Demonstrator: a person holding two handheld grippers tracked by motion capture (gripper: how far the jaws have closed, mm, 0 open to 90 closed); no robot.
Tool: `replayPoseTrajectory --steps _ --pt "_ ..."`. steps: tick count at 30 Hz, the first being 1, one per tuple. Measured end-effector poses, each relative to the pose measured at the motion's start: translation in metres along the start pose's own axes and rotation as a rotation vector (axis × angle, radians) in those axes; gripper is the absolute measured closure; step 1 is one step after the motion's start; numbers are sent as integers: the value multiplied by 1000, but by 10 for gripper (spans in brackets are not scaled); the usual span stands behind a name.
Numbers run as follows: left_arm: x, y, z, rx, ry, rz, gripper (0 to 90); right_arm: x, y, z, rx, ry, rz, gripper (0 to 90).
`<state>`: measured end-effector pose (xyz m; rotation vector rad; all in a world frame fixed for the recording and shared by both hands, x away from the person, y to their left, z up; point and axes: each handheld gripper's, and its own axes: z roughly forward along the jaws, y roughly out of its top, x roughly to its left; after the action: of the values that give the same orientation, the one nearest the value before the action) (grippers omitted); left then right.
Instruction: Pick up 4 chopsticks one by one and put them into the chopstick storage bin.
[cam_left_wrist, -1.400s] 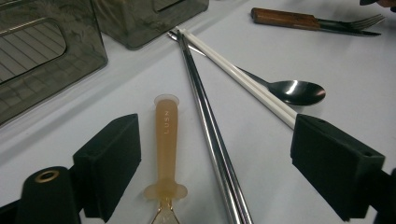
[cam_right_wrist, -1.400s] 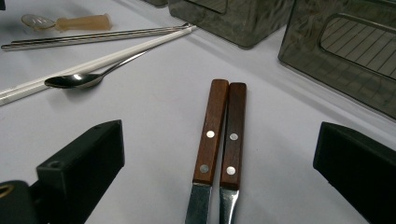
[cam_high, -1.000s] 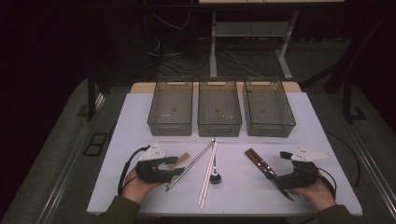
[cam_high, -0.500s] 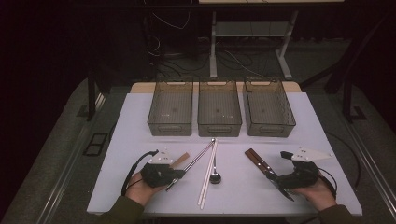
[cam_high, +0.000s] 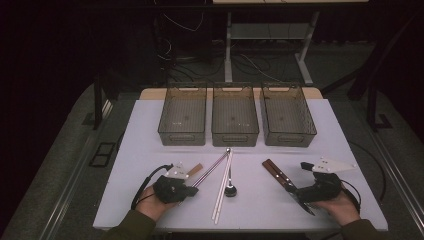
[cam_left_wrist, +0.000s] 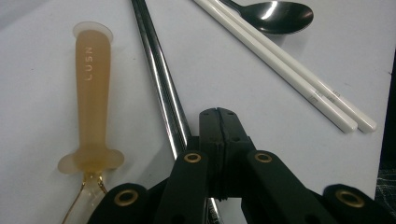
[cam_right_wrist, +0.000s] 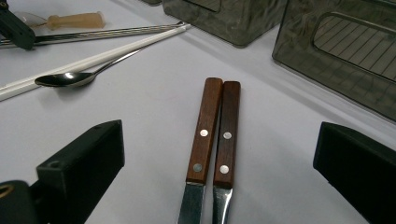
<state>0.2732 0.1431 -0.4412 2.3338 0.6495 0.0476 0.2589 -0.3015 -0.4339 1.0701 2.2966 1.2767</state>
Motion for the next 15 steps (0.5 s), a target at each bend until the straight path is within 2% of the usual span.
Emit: replayPoseTrajectory --steps 10,12,13,15 --pt "1 -1 -1 12 26 1 892 0 0 0 0 -1 -2 21" --pt "0 -1 -2 10 32 -13 891 0 0 0 -1 -1 -2 21" --pt "2 -1 -2 14 36 4 892 0 0 0 -1 -1 -2 21" --pt "1 -2 -3 17 46 -9 892 0 0 0 -2 -1 -2 21"
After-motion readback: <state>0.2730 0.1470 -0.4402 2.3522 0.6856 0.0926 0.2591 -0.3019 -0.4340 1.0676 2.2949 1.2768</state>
